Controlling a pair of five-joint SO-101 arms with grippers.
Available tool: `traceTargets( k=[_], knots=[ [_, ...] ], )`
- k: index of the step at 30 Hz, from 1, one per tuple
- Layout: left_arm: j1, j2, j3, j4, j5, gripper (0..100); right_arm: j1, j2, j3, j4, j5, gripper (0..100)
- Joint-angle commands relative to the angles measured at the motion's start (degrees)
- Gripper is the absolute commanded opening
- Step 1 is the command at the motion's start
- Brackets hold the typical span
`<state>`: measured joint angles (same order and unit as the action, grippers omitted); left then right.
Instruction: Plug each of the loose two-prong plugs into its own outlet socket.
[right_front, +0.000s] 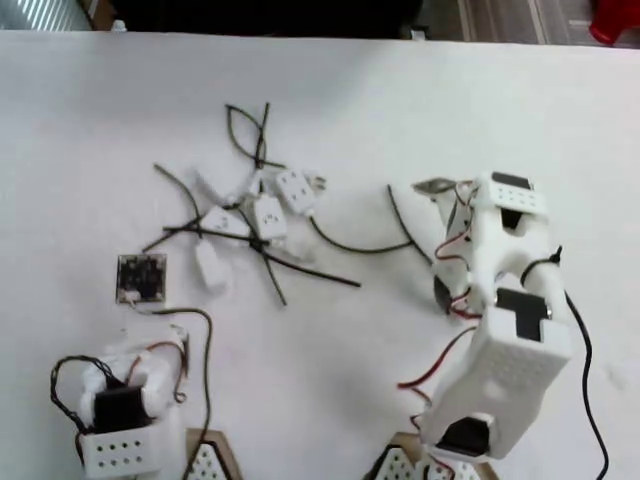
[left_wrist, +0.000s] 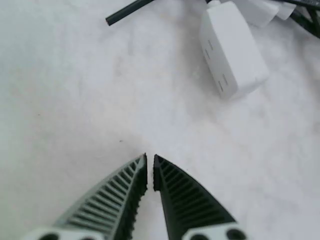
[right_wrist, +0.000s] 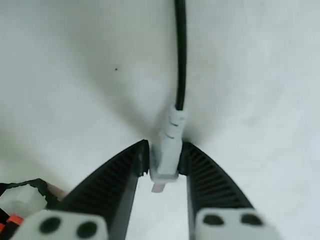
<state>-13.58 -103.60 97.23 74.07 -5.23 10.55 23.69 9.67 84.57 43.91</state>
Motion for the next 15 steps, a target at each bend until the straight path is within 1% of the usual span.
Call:
traceTargets(
  k=[1, 4, 11, 15],
  knots=[
    [0.8, -0.2, -0.2, -0.5, -0.5, 5, -0.6, 0.0, 0.1, -0.9, -0.4, 5.9],
    [0.8, -0.2, -0.2, -0.5, -0.5, 5, -0.6, 0.0, -0.8, -0.7, -0.4, 1.7],
    [0.8, -0.2, -0.2, -0.5, -0.5, 5, 0.0, -3.8, -4.0, 2.9, 0.4, 1.7],
    [1.0, -0.2, -0.2, -0.5, -0.5, 5, -0.2, -5.6, -4.0, 4.9, 3.8, 1.7]
  ],
)
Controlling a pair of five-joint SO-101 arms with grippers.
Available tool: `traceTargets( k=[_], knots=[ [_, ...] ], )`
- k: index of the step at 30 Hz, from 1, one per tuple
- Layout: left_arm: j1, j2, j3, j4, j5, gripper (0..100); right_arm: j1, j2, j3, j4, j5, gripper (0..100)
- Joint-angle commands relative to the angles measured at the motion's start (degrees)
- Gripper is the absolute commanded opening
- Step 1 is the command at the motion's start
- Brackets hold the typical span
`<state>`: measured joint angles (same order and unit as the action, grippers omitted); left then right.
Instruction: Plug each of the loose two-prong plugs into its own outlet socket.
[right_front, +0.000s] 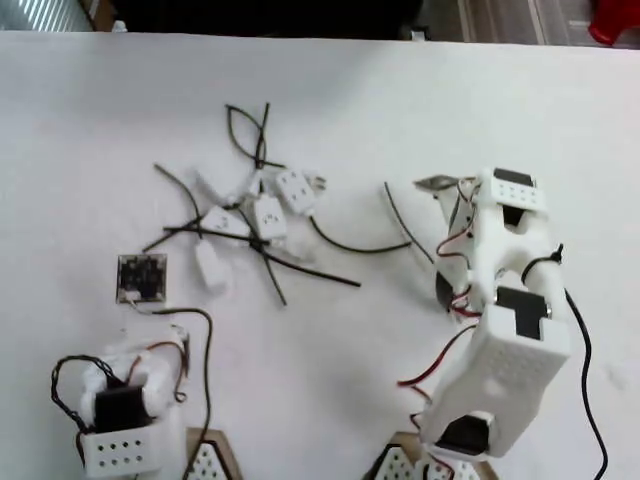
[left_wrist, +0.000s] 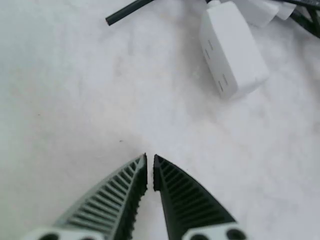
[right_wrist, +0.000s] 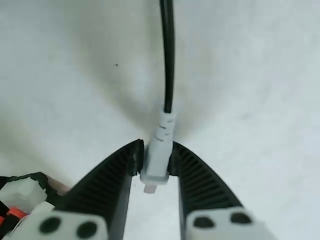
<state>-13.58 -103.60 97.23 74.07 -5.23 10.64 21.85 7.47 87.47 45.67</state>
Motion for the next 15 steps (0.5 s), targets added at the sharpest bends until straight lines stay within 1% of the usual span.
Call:
traceTargets(
  k=[1, 5, 15],
  knots=[
    [1.0, -0.2, -0.2, -0.5, -0.5, 5, -0.3, -3.7, -1.8, 2.0, 2.5, 1.7],
    [1.0, -0.2, -0.2, -0.5, -0.5, 5, -0.1, -3.7, -1.7, 2.1, 3.8, 1.7],
    [1.0, -0.2, -0.2, -0.5, -0.5, 5, -0.1, -4.2, 1.3, 1.8, 3.8, 1.7]
  ],
)
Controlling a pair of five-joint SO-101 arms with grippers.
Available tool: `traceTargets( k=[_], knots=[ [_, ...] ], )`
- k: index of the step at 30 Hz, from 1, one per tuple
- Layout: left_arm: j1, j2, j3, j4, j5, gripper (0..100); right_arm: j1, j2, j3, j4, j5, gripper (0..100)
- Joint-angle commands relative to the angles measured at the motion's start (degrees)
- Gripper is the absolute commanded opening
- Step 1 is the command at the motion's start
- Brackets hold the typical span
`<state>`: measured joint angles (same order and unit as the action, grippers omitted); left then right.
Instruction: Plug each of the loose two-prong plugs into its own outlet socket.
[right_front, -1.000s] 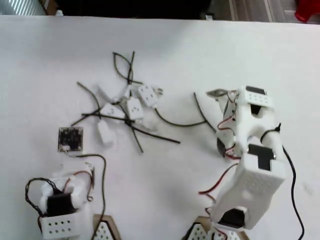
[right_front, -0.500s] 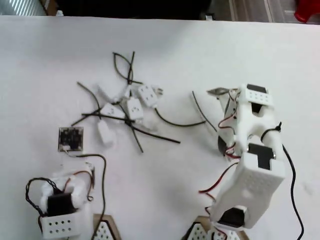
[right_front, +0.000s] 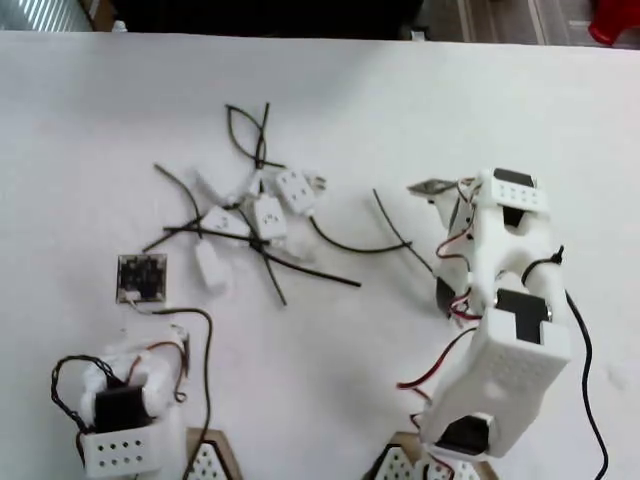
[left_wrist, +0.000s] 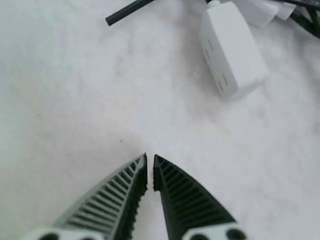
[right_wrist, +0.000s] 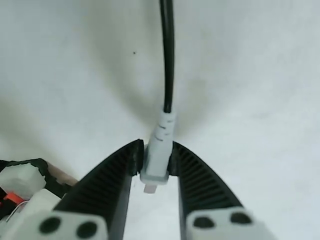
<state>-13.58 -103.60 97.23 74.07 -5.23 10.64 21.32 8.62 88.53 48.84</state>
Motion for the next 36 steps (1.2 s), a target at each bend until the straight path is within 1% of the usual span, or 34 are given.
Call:
traceTargets(
  k=[1, 3, 7, 10, 16, 21, 29, 33, 36],
  knots=[
    [1.0, -0.2, -0.2, -0.5, -0.5, 5, 0.0, -3.8, 0.4, 0.8, 0.6, 1.7],
    [1.0, -0.2, -0.2, -0.5, -0.5, 5, 0.0, -5.0, 0.8, 1.0, 0.8, 1.7],
    [0.9, -0.2, -0.2, -0.5, -0.5, 5, 0.0, -10.6, 4.6, 1.0, 5.0, 1.7],
    [0.9, -0.2, -0.2, -0.6, -0.6, 5, 0.2, -16.1, 7.0, 0.5, 5.5, 1.7],
    [0.8, -0.2, -0.2, -0.7, -0.6, 5, 3.4, -23.3, 10.5, -5.8, 5.4, 1.7],
    [0.8, -0.2, -0.2, -0.7, -0.6, 5, 4.3, -18.4, 12.0, -11.7, 5.4, 1.7],
    [0.8, -0.2, -0.2, -0.7, -0.6, 5, 3.8, -4.6, 7.6, -12.4, 5.1, 2.3],
    [0.8, -0.2, -0.2, -0.7, -0.6, 5, 3.9, -3.2, 6.4, -11.8, 5.0, 11.8],
    [0.8, -0.2, -0.2, -0.7, -0.5, 5, 3.9, -5.1, 6.3, -10.7, 5.0, 13.6]
  ],
)
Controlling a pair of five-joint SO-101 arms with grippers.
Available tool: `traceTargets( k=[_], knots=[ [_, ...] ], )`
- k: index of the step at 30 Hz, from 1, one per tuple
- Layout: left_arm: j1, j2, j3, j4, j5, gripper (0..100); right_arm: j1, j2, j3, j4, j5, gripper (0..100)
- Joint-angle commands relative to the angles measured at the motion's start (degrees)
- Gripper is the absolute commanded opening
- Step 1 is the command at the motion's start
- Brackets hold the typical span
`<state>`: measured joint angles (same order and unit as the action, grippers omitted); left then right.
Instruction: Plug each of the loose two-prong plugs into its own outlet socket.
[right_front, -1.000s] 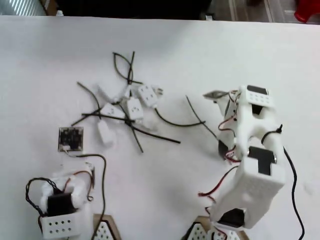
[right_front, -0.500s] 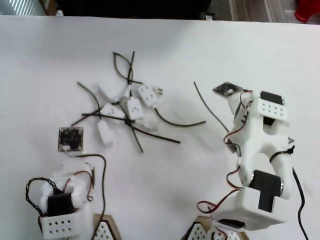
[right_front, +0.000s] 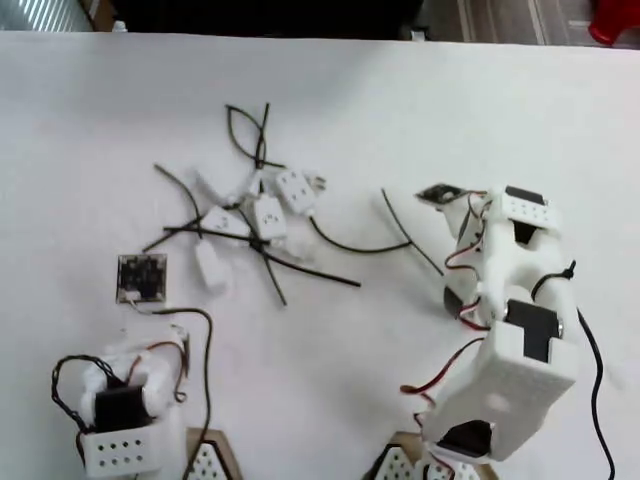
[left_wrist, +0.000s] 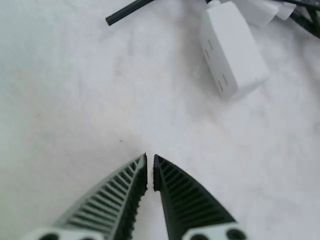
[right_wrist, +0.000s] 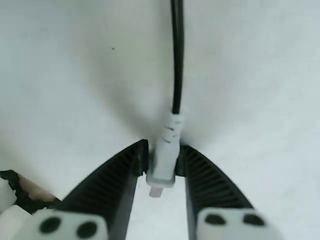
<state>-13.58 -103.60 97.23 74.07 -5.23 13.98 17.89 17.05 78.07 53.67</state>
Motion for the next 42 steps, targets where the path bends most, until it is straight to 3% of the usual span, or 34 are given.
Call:
traceTargets(
  k=[1, 8, 12, 25, 36, 42],
  knots=[
    [0.8, -0.2, -0.2, -0.7, -0.5, 5, 0.6, -2.9, -2.1, -0.2, 0.2, 13.8],
    [0.8, -0.2, -0.2, -0.7, -0.5, 5, 2.6, -12.2, -1.8, -0.1, 0.3, 23.6],
    [0.8, -0.2, -0.2, -0.7, -0.5, 5, 3.8, -14.2, -1.6, -0.1, 0.6, 24.1],
    [0.8, -0.2, -0.2, -0.7, -0.5, 5, 2.6, -5.1, -0.4, -2.6, 0.6, 24.0],
    [0.8, -0.2, -0.2, -0.7, -0.6, 5, 1.1, -2.5, -0.4, -2.2, 0.2, 17.3],
    [0.8, -0.2, -0.2, -0.7, -0.6, 5, 1.0, -2.5, -0.4, 0.0, 0.2, 7.0]
  ],
)
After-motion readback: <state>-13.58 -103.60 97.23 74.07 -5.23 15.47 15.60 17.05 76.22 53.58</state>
